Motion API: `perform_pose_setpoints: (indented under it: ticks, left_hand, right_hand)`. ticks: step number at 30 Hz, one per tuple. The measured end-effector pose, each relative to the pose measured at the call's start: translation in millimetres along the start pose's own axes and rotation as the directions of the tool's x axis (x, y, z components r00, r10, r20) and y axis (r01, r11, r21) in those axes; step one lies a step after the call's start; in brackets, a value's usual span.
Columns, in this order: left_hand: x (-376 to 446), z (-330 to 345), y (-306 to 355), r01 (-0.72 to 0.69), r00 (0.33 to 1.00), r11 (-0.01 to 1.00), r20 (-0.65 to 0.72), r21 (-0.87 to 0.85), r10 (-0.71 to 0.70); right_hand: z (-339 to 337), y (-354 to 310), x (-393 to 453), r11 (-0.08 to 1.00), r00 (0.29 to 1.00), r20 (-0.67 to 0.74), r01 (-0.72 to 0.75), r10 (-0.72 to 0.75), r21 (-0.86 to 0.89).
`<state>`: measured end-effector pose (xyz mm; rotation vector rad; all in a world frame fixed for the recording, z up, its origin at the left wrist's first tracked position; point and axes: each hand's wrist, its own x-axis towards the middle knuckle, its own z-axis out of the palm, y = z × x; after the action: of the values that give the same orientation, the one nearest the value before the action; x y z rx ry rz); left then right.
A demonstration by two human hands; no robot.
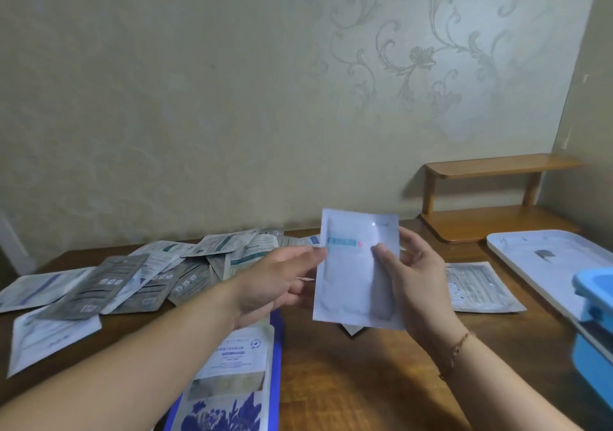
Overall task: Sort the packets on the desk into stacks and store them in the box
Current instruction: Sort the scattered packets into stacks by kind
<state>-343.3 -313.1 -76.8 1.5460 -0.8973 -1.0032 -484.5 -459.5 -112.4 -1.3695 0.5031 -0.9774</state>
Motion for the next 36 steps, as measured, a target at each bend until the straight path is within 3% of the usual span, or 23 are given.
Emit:
perform_pose_setpoints:
  ticks: [2,7,11,14,18,21,25,29,32,34,36]
  left_hand:
    - [1.1,12.6,0.9,-0.012,1.000,1.000,-0.027,-0.020,0.011]
    - [3.1,10.7,-4.8,-0.002,0.952,0.999,-0.306,0.046,0.016]
    - [-26.7,-0.4,4.4,-0.043,0.947,0.997,-0.315,0.063,0.061]
    - [-71.5,-23.4,5.5,-0.165,0.919,0.986,-0.363,0.004,0.155]
    - [-152.9,-76.6,-12.7,-0.210,0.774,0.978,-0.610,0.006,0.170]
    - [-214.9,-115.2,-48.2,-0.075,0.621,0.996,-0.779,0.051,0.087]
    - [-265.2,-153.3,-98.8,0.160,0.535,0.982,-0.845,0.102,0.001]
    - [-276.7,-176.6,-127.7,0.287,0.547,0.931,-0.836,0.226,0.034]
    - [-279.0,-194.7,-134.0,0.413,0.535,0.837,-0.839,0.359,0.097]
    - [-282.6,-204.1,-135.6,0.506,0.524,0.751,-0.843,0.425,0.123]
    - [-285.6,-208.7,-139.5,0.553,0.555,0.679,-0.821,0.483,0.132]
  right_hand:
    - [0.3,3.9,-7.2,0.999,0.999,0.023,-0.025,0.026,-0.032]
    - [-6.7,6.1,-11.0,0.991,0.987,0.159,-0.004,0.026,-0.137]
    - [-4.2,1.2,-22.4,0.986,0.922,0.378,-0.017,0.079,-0.163]
    - [8.5,-1.7,-36.0,0.984,0.917,0.398,0.097,-0.030,-0.149]
    - [6.8,4.4,-46.7,0.943,0.925,0.370,0.200,-0.092,-0.266]
    - [3.5,13.8,-49.2,0.889,0.936,0.345,0.216,-0.071,-0.404]
    - [25.5,17.3,-58.2,0.813,0.914,0.374,0.337,-0.160,-0.475]
    - [97.3,-6.1,-107.7,0.625,0.769,0.599,0.584,-0.222,-0.519]
    - [151.7,-9.3,-145.3,0.468,0.564,0.798,0.776,-0.214,-0.423]
    - [178.9,1.5,-158.0,0.423,0.440,0.877,0.843,-0.191,-0.331]
    - [200.4,11.9,-168.6,0.425,0.375,0.911,0.862,-0.172,-0.275]
